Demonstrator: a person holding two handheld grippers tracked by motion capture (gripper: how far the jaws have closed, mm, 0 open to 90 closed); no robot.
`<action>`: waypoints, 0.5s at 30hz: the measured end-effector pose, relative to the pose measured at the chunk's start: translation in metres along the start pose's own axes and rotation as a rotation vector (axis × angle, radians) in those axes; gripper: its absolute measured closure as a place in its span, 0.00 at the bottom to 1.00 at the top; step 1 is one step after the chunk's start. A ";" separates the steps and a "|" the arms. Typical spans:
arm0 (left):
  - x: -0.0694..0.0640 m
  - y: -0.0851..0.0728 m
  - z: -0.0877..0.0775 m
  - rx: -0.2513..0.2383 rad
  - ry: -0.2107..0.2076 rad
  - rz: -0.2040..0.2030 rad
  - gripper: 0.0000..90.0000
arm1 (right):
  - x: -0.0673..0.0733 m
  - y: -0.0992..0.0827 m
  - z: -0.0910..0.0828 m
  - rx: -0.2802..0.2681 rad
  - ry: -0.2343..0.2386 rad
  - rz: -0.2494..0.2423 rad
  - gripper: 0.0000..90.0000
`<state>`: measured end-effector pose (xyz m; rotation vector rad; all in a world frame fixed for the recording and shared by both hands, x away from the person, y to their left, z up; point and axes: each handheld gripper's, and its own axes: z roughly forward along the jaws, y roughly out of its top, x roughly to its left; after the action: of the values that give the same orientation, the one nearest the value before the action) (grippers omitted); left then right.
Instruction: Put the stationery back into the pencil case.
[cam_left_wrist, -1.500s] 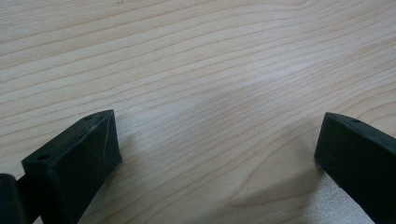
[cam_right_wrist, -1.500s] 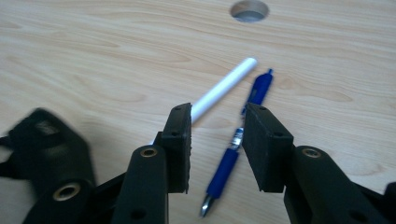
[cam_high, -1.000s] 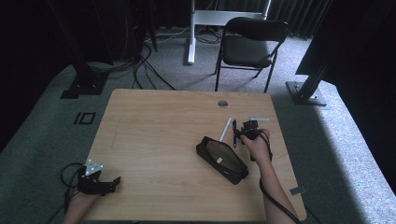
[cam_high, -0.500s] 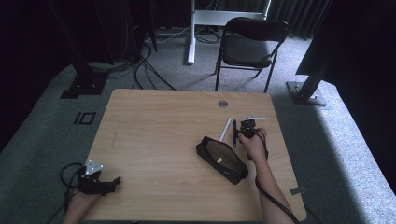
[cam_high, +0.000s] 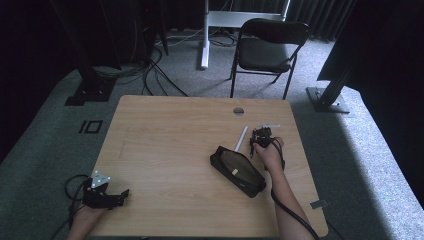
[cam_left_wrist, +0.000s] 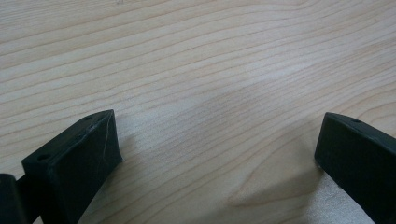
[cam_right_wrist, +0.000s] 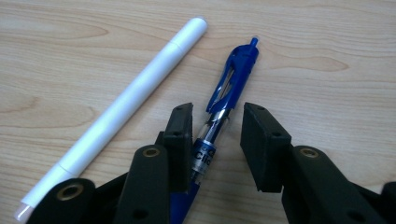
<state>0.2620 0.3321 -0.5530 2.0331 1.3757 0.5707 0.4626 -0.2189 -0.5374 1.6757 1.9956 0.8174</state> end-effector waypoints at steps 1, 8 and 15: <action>0.000 0.000 0.000 0.000 0.000 0.000 0.00 | 0.000 0.000 0.000 0.001 -0.007 -0.006 0.74; 0.000 0.000 0.000 0.000 0.000 0.000 0.00 | -0.003 -0.003 -0.002 -0.006 -0.036 0.006 0.88; 0.000 0.000 0.000 0.000 0.000 0.000 0.00 | -0.013 -0.001 -0.006 -0.012 -0.018 0.068 0.88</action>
<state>0.2621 0.3321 -0.5530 2.0331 1.3755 0.5708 0.4606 -0.2326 -0.5346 1.7459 1.9272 0.8329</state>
